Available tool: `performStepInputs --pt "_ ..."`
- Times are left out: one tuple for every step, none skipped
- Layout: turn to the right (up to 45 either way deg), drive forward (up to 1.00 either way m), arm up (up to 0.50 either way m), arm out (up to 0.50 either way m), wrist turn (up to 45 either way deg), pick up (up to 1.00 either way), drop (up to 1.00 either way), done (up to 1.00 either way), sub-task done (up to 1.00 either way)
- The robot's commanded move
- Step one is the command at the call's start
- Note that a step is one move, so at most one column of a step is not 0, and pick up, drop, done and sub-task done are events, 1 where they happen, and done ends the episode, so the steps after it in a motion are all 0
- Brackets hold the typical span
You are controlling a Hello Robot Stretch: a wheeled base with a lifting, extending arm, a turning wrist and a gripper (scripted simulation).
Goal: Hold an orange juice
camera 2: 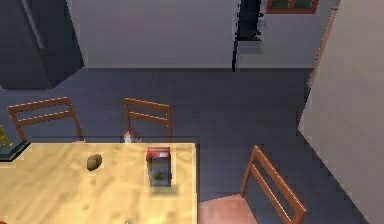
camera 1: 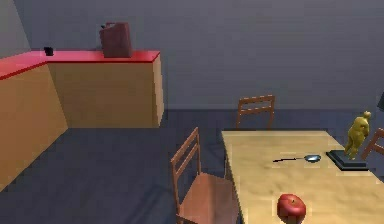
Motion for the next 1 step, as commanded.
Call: performStepInputs --pt "0.0 0.0 0.5 0.0 0.0 0.0 0.0 0.0 0.0"
